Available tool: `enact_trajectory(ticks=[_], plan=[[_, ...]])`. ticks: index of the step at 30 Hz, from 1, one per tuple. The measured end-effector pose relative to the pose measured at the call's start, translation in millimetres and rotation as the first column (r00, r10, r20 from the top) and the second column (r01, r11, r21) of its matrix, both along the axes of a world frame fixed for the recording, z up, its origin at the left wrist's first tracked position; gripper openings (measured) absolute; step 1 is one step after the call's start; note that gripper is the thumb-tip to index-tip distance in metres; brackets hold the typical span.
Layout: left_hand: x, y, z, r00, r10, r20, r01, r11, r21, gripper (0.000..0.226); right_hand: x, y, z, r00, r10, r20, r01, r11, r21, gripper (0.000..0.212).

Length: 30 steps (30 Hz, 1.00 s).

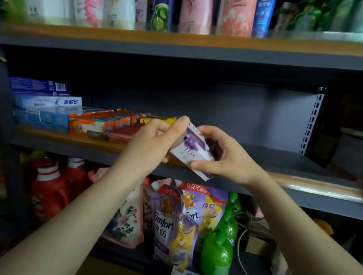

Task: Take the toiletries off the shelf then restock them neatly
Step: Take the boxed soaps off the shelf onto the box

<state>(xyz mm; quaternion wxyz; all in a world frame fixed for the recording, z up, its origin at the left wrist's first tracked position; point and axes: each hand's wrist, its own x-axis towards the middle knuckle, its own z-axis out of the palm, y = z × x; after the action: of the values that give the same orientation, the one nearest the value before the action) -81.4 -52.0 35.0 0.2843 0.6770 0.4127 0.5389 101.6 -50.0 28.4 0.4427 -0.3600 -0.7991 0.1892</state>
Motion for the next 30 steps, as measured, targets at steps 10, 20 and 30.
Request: enact_trajectory(ticks=[10, 20, 30], plan=[[18, 6, -61, 0.770, -0.341, 0.539, 0.574, 0.739, -0.352, 0.022, 26, -36, -35, 0.985, -0.168, -0.044, 0.173, 0.969, 0.176, 0.108], [33, 1, -101, 0.625, -0.384, 0.679, 0.647, 0.742, -0.176, 0.033, 51, -54, -55, 0.970, 0.055, -0.238, -0.099, 0.980, -0.175, 0.081], [1, -5, -101, 0.939, -0.215, -0.268, 0.326, 0.809, 0.490, 0.052, 58, -56, -87, 0.924, -0.307, 0.229, 0.160, 0.852, 0.499, 0.036]])
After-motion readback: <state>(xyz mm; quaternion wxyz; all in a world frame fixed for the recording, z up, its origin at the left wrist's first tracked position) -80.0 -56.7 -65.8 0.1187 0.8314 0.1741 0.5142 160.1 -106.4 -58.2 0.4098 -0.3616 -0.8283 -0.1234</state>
